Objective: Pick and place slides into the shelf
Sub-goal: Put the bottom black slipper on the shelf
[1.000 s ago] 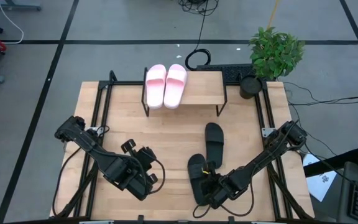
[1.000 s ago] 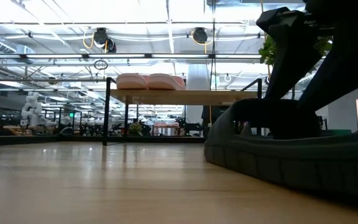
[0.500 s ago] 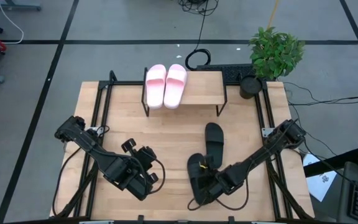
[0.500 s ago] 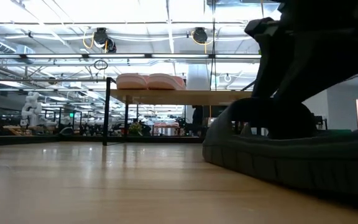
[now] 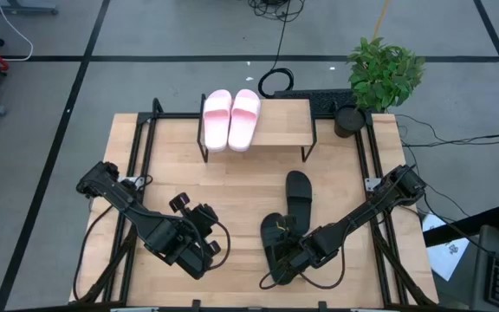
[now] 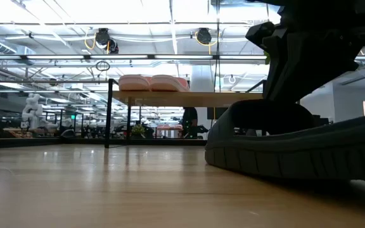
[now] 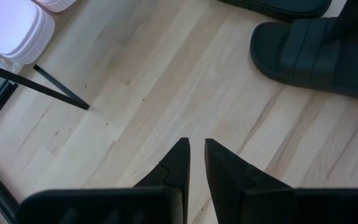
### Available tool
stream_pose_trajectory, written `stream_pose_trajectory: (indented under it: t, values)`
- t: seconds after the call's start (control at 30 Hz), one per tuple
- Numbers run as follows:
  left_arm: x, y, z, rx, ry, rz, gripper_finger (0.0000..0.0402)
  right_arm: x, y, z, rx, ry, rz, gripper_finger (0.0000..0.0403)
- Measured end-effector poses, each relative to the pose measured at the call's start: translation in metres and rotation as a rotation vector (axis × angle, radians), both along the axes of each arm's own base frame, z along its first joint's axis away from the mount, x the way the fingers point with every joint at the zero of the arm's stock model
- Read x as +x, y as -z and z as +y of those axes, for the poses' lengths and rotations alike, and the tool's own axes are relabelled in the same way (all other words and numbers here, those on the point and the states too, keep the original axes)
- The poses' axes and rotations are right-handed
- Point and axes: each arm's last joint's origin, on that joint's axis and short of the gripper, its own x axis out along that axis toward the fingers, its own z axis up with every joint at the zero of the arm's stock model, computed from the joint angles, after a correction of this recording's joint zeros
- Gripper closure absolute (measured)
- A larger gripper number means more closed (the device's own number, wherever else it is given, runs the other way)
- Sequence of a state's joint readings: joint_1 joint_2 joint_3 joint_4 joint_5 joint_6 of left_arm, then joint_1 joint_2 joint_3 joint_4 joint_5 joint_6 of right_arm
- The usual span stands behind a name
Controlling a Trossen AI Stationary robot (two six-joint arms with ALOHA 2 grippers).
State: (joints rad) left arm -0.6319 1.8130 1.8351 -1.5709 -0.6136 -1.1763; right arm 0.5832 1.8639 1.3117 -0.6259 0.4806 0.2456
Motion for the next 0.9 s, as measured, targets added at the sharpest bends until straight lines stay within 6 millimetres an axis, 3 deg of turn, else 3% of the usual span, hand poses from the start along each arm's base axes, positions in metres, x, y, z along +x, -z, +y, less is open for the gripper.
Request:
stream_pose_trajectory:
  t: [0.13, 0.33, 0.53, 0.67, 0.9]
  values:
    - [0.000, 0.000, 0.000, 0.000, 0.000, 0.000, 0.0355, -0.006, -0.022, -0.001, -0.048, 0.014, -0.052, 0.0400]
    - [0.000, 0.000, 0.000, 0.010, 0.002, -0.005, 0.0355, -0.014, -0.105, -0.010, -0.147, 0.072, -0.251, 0.0401]
    - [0.001, 0.000, 0.002, 0.037, 0.037, 0.012, 0.0355, -0.016, -0.174, -0.042, -0.305, 0.155, -0.451, 0.0402]
    - [0.002, -0.001, 0.004, 0.082, 0.071, 0.016, 0.0355, -0.007, -0.193, -0.076, -0.407, 0.218, -0.467, 0.0402]
    - [0.007, -0.007, 0.022, 0.152, 0.130, 0.056, 0.0355, 0.013, -0.192, -0.156, -0.560, 0.352, -0.327, 0.0402]
